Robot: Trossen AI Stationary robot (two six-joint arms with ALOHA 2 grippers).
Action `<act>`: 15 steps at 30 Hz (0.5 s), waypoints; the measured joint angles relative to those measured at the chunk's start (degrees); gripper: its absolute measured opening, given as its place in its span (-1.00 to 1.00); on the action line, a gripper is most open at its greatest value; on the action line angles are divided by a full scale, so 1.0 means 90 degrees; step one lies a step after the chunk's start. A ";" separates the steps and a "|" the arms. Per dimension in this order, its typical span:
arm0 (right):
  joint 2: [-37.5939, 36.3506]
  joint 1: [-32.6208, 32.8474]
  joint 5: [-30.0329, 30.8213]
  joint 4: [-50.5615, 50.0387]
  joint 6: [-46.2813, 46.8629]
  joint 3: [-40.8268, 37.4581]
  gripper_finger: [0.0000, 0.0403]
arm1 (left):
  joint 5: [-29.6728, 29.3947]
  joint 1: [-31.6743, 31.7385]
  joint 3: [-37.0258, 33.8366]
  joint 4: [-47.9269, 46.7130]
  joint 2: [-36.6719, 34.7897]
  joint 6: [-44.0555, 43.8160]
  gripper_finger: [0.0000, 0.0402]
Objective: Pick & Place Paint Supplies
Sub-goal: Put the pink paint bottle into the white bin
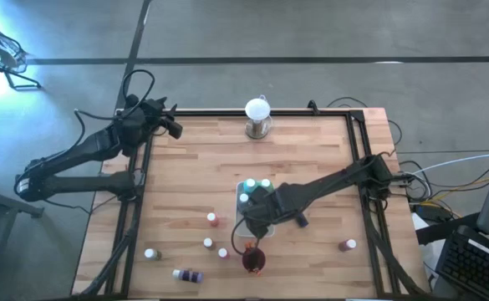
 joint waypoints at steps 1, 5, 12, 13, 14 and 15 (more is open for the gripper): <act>0.0000 -0.0009 0.0000 0.0001 -0.0021 -0.0004 -0.44 | -0.0001 0.0001 0.0000 0.0002 -0.0002 0.0000 -0.05; 0.0000 -0.0041 -0.0017 0.0004 -0.0054 -0.0060 -0.44 | 0.0000 0.0001 0.0000 0.0002 -0.0002 0.0000 -0.05; 0.0000 -0.0081 -0.0127 0.0038 -0.0063 -0.0232 -0.44 | -0.0001 0.0002 0.0000 0.0002 -0.0001 0.0000 -0.05; 0.0000 -0.0088 -0.0145 0.0028 -0.0061 -0.0269 -0.44 | 0.0000 0.0002 0.0000 0.0002 0.0000 0.0000 -0.05; 0.0000 -0.0091 -0.0168 0.0033 -0.0061 -0.0306 -0.44 | 0.0000 0.0001 0.0000 0.0002 0.0000 0.0000 -0.05; 0.0000 -0.0100 -0.0186 0.0064 -0.0061 -0.0343 -0.44 | 0.0000 0.0001 0.0000 0.0002 -0.0001 0.0000 -0.05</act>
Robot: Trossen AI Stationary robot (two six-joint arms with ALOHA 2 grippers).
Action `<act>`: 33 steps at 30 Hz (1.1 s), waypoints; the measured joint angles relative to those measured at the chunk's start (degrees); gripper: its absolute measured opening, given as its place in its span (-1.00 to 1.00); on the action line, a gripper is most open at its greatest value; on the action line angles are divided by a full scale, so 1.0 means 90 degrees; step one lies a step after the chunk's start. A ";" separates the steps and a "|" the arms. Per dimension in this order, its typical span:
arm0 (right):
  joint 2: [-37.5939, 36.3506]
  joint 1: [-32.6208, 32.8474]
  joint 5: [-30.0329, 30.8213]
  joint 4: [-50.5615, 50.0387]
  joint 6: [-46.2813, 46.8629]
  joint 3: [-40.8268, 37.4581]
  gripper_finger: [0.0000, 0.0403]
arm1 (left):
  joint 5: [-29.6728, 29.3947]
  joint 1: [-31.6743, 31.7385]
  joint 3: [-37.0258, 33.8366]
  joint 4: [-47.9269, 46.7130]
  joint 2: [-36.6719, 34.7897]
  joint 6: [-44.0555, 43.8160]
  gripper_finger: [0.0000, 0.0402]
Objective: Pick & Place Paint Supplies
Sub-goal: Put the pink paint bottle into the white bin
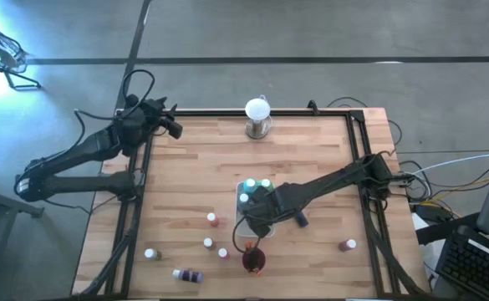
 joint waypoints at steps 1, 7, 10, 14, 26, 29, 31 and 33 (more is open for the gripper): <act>0.0000 -0.0014 -0.0012 0.0026 0.0000 -0.0039 -0.44 | -0.0001 0.0001 0.0000 0.0000 0.0001 0.0000 -0.05; -0.0010 -0.0046 -0.0047 0.0125 -0.0032 -0.0145 -0.44 | 0.0000 0.0000 0.0000 0.0000 -0.0001 0.0000 -0.05; -0.0010 -0.0059 -0.0025 0.0125 -0.0036 -0.0147 -0.42 | 0.0000 -0.0002 0.0000 0.0000 0.0002 0.0000 -0.05; -0.0010 -0.0073 -0.0012 0.0125 -0.0093 -0.0152 -0.36 | -0.0001 0.0000 0.0000 0.0000 0.0001 0.0000 -0.05; -0.0010 -0.0073 0.0030 0.0118 -0.0276 -0.0157 -0.28 | -0.0002 -0.0002 0.0000 0.0000 -0.0001 0.0000 -0.05; -0.0010 -0.0078 0.0032 0.0127 -0.0294 -0.0153 -0.16 | 0.0000 -0.0001 0.0000 0.0000 0.0001 0.0000 -0.05; -0.0010 -0.0078 0.0026 0.0136 -0.0319 -0.0145 -0.07 | 0.0000 -0.0002 0.0000 0.0000 0.0000 0.0000 -0.05; -0.0010 -0.0078 0.0023 0.0144 -0.0328 -0.0145 0.01 | -0.0002 -0.0001 0.0000 0.0000 0.0001 0.0000 -0.05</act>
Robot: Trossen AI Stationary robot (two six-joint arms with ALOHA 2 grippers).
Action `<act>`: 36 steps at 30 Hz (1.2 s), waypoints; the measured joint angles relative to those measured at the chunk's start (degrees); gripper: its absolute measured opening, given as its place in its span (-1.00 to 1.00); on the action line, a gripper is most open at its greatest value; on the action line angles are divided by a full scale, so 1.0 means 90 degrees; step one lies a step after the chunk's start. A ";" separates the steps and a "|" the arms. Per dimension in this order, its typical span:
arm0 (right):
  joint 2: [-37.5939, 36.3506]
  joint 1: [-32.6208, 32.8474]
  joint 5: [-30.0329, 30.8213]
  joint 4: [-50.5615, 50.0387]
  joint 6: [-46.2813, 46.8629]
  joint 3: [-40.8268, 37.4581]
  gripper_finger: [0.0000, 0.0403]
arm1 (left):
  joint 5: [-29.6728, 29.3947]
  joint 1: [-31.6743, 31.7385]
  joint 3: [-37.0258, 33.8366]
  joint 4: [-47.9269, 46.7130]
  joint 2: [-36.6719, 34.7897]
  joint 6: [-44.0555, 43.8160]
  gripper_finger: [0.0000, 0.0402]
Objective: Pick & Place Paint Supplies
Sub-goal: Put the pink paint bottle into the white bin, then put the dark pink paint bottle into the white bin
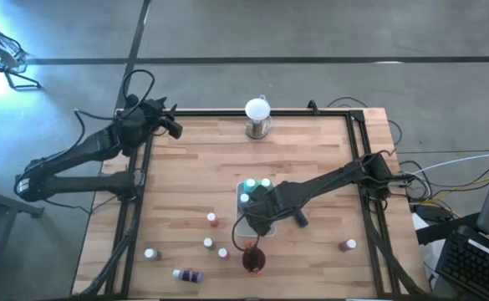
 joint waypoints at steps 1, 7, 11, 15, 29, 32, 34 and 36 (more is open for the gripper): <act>0.0000 0.0000 0.0000 0.0005 -0.0021 0.0000 0.05 | 0.0002 0.0001 0.0000 -0.0002 0.0000 0.0000 -0.05; -0.0065 0.0004 -0.0005 -0.0007 -0.0182 0.0002 0.20 | 0.0002 0.0000 0.0000 -0.0001 0.0000 0.0000 -0.05; -0.0256 0.0007 -0.0005 -0.0024 -0.0226 0.0002 0.22 | 0.0002 -0.0001 0.0000 0.0000 0.0001 0.0000 -0.05; -0.0575 0.0041 -0.0002 -0.0055 -0.0227 0.0010 0.16 | 0.0002 0.0001 0.0000 0.0000 -0.0002 0.0000 -0.05; -0.1991 0.0479 -0.0763 -0.0755 0.0501 0.0015 0.12 | 0.0002 -0.0001 0.0000 -0.0002 0.0000 0.0000 -0.05; -0.2231 0.0676 -0.0830 -0.1242 0.0963 0.0015 0.14 | 0.0001 -0.0001 0.0000 0.0000 0.0000 0.0000 -0.05; -0.2381 0.0851 -0.0860 -0.1646 0.1387 0.0015 0.16 | 0.0000 -0.0001 0.0000 -0.0001 -0.0002 0.0000 -0.05; -0.2498 0.1079 -0.0858 -0.2013 0.1859 0.0015 0.16 | 0.0002 0.0000 0.0000 -0.0001 0.0000 0.0000 -0.05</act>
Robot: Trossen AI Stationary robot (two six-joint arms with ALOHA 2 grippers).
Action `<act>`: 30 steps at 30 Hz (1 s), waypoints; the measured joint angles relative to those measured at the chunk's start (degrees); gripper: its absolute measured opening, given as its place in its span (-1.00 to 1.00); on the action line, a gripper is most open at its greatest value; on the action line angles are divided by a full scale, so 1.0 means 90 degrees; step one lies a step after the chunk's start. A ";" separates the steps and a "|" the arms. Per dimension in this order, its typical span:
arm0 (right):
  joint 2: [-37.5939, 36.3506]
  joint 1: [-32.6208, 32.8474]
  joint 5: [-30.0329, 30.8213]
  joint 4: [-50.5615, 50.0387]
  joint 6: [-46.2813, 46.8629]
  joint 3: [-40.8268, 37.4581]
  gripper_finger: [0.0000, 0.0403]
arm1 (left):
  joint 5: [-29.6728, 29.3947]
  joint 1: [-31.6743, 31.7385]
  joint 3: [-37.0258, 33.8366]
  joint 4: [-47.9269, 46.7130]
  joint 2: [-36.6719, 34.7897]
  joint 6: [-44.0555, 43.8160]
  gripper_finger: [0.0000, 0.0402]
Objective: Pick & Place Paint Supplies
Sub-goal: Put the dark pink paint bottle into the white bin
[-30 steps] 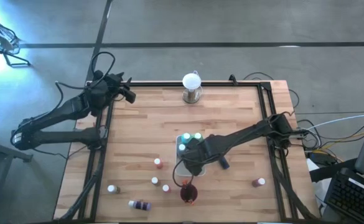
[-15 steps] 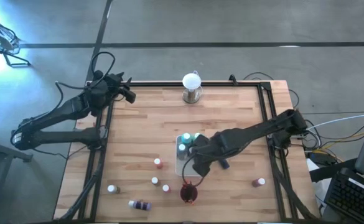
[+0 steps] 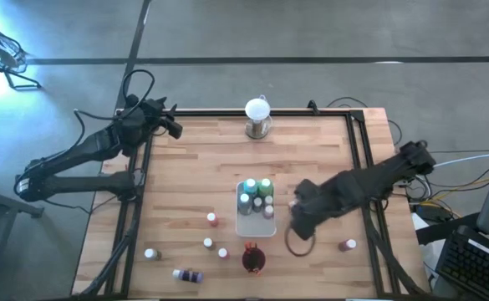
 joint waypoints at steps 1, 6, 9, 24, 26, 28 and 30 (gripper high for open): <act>-0.0060 0.0131 -0.0002 -0.0148 0.0247 0.0000 0.17 | 0.0000 0.0002 0.0000 0.0001 0.0001 0.0000 -0.05; -0.0227 0.0913 0.0001 -0.0461 0.1272 -0.0002 0.19 | -0.0001 0.0002 0.0000 0.0000 0.0000 0.0000 -0.05; -0.0220 0.1358 0.0001 -0.0561 0.1638 -0.0002 0.22 | 0.0000 0.0001 0.0000 -0.0001 0.0000 0.0000 -0.05; -0.0185 0.2646 0.0004 -0.0748 0.2901 -0.0087 0.05 | -0.0001 0.0000 0.0000 0.0001 -0.0002 0.0000 -0.05; -0.0107 0.2673 -0.0097 -0.0728 0.2872 -0.0090 0.03 | 0.0000 0.0001 0.0000 -0.0001 0.0000 0.0000 -0.05; -0.0015 0.2673 -0.0314 -0.0714 0.2508 -0.0122 0.00 | -0.0001 0.0000 0.0000 0.0000 0.0000 0.0000 -0.05; 0.0011 0.2673 -0.0384 -0.0721 0.2295 -0.0178 -0.02 | 0.0000 -0.0001 0.0000 0.0000 0.0001 0.0000 -0.05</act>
